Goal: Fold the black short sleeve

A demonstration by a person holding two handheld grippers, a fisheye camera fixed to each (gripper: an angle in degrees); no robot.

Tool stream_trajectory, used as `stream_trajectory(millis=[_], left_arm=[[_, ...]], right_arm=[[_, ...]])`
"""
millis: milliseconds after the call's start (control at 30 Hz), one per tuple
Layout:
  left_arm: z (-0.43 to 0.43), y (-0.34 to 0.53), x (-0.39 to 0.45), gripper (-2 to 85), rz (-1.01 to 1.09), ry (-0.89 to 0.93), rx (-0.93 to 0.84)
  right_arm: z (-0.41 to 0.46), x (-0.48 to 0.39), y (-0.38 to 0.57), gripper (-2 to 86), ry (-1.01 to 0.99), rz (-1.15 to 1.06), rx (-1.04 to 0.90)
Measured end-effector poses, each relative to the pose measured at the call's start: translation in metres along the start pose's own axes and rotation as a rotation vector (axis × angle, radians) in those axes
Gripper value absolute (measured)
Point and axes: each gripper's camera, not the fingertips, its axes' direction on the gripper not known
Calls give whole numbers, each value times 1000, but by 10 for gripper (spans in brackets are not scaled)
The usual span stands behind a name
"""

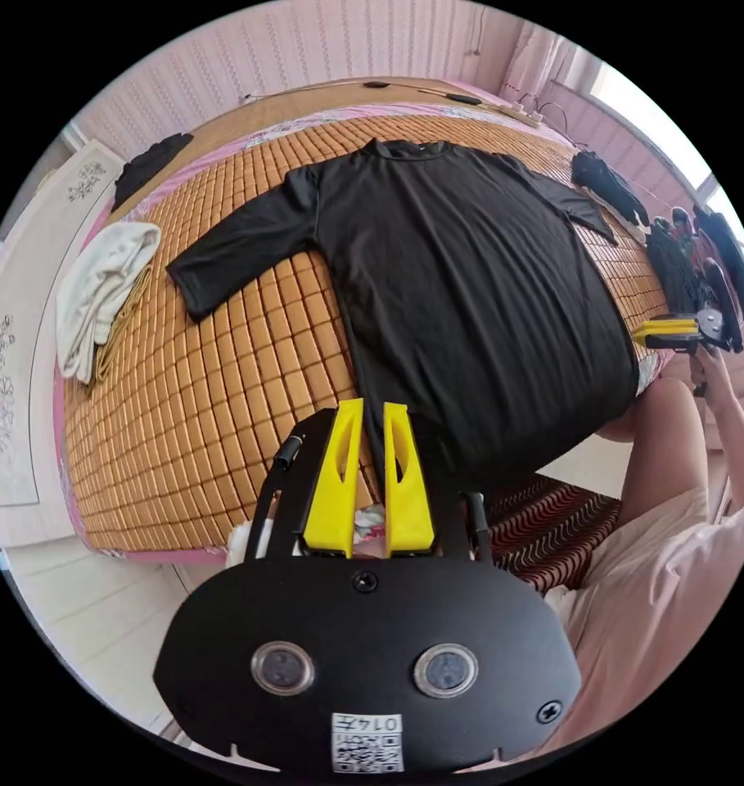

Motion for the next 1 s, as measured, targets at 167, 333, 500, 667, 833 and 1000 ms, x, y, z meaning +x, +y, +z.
stream_trajectory(millis=[167, 333, 500, 667, 833, 1000], left_arm=[[14, 37, -6, 70, -95, 61, -44], [34, 49, -2, 7, -53, -5, -103], [35, 68, -14, -5, -58, -39, -95], [38, 87, -36, 6, -100, 20, -82], [24, 112, -67, 27, -197, 98, 16], [17, 125, -119, 34, -332, 147, 148]], right_arm=[[12, -15, 25, 19, 17, 106, -33], [19, -31, 21, -1, 113, 86, -85], [14, -34, 19, -4, 123, 92, -98], [8, -43, 16, -1, 122, 99, -99], [-17, -58, 3, 41, 177, 55, -98], [-44, -78, -46, 48, 103, -48, -1]])
